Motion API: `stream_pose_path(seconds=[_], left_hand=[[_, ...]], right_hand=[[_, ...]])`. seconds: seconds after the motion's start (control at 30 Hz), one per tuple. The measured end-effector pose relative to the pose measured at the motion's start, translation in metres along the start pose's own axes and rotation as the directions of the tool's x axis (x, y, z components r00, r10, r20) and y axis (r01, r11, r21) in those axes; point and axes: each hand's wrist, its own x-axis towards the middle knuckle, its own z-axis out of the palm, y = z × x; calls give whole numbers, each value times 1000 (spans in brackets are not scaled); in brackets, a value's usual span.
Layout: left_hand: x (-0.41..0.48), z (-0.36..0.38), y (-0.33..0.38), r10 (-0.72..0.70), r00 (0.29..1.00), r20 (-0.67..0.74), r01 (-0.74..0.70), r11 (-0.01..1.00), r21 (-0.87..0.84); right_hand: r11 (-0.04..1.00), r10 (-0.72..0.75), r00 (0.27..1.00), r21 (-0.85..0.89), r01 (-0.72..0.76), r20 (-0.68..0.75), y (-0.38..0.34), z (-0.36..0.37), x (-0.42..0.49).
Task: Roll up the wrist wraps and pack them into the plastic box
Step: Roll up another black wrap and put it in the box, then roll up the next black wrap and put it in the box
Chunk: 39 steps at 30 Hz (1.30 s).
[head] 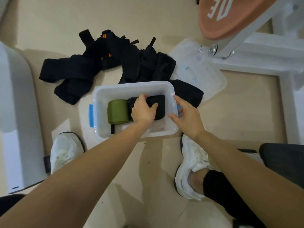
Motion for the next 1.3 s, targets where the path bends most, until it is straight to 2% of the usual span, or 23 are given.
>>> stream_pose_path(seconds=[0.13, 0.2, 0.33, 0.43, 0.5, 0.6, 0.67, 0.73, 0.77, 0.83, 0.9, 0.97, 1.03, 1.07, 1.17, 1.23, 1.3], left_hand=[[7, -6, -4, 63, 998, 10, -64, 988, 143], [16, -13, -2, 36, 999, 22, -40, 976, 213], [19, -15, 3, 13, 999, 32, -21, 972, 235], [7, -20, 0, 65, 996, 58, -76, 972, 221], [2, -31, -3, 150, 987, 60, -159, 968, 193], [-4, -54, -2, 402, 916, -3, -393, 897, 200], [1, -70, 0, 565, 818, -106, -524, 809, 267], [14, -83, 0, 662, 735, -148, -581, 726, 367], [22, -89, -1, 664, 738, -122, -571, 710, 413], [36, -97, -7, 599, 800, -33, -520, 720, 460], [43, -100, -17, 528, 847, 55, -499, 756, 424], [47, -101, -27, 508, 856, 93, -502, 776, 382], [48, -102, -34, 510, 857, 74, -502, 797, 335], [48, -102, -37, 520, 852, 61, -510, 798, 321], [45, -100, -46, 567, 820, 75, -559, 766, 319], [44, -99, -49, 592, 800, 94, -588, 743, 321], [45, -100, -48, 596, 796, 108, -596, 739, 316]], right_hand=[[1000, 12, 1000, 15, -12, 6, -1, -1, 0], [1000, 22, 1000, 4, -22, 7, -3, -1, 1], [999, 32, 999, 10, -33, 5, -3, -1, 1], [999, 26, 997, 48, -22, -79, -2, -5, 8], [994, 67, 983, 95, -51, -170, -4, -14, 23], [990, 101, 966, 124, -72, -240, -14, -32, 56], [994, 87, 969, 89, -68, -230, -22, -41, 84], [996, 85, 982, 52, -78, -167, -32, -46, 113], [995, 97, 989, 37, -93, -115, -38, -47, 127], [992, 123, 992, 19, -124, 14, -47, -44, 152], [989, 149, 979, -5, -149, 142, -52, -33, 172], [986, 164, 967, -38, -160, 193, -52, -19, 191], [980, 194, 968, -64, -186, 159, -51, -11, 208], [967, 256, 957, -46, -252, 140, -51, -9, 215], [858, 494, 857, 81, -508, 146, -51, -4, 227], [832, 519, 848, 164, -530, 109, -47, -1, 233], [831, 485, 874, 300, -468, 22, -49, -2, 238]])
